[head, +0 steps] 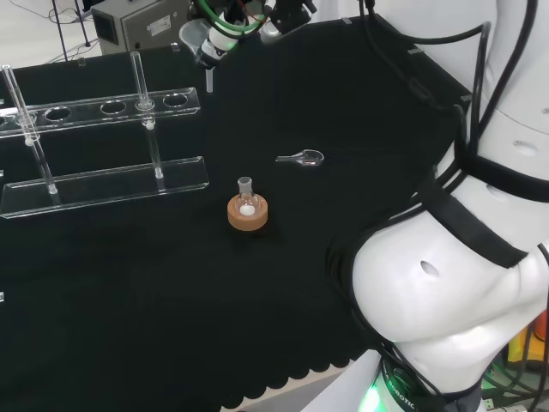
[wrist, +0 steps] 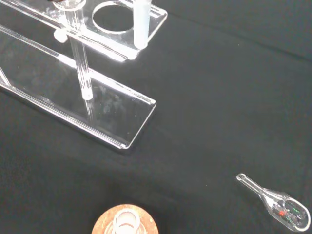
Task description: Put the funnel back on the funnel stand.
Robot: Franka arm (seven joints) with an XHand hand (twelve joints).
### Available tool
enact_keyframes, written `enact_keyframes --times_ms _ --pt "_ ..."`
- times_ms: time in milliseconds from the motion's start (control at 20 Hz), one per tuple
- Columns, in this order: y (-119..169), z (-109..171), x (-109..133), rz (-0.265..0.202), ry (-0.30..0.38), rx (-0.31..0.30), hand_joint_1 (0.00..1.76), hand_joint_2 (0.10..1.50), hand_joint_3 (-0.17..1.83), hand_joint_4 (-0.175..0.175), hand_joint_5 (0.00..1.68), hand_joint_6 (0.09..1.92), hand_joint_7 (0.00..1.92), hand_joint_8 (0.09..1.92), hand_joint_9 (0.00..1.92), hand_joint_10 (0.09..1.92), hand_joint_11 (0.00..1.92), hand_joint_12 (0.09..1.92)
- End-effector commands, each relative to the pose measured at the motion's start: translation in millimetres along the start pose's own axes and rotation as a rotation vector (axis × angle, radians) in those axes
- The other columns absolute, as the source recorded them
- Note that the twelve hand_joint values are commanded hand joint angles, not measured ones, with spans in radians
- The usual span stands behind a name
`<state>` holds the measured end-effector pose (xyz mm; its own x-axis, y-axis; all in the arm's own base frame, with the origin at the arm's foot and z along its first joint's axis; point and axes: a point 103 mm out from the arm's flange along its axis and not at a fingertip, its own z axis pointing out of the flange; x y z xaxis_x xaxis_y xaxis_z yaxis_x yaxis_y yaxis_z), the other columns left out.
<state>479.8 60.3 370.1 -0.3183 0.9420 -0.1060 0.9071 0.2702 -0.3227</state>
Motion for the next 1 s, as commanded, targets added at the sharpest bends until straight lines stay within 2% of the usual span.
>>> enact_keyframes --times_ms 50,250,550,1000 --pt "42.2 -7.9 15.5 -0.056 0.006 0.007 0.72 1.00 -0.17 -0.075 0.57 0.17 0.59 0.65 1.09 0.44 0.66 1.23" --pt "58.3 -7.7 21.0 -0.082 0.004 0.009 0.72 1.00 -0.17 -0.076 0.57 0.17 0.58 0.65 1.09 0.44 0.66 1.23" --pt "77.1 -6.6 24.8 -0.094 0.005 0.014 0.72 1.00 -0.17 -0.076 0.57 0.17 0.58 0.65 1.09 0.44 0.66 1.23" --pt "89.3 9.2 28.4 -0.089 0.003 0.050 0.72 1.00 -0.17 -0.076 0.57 0.18 0.57 0.65 1.08 0.44 0.66 1.23"
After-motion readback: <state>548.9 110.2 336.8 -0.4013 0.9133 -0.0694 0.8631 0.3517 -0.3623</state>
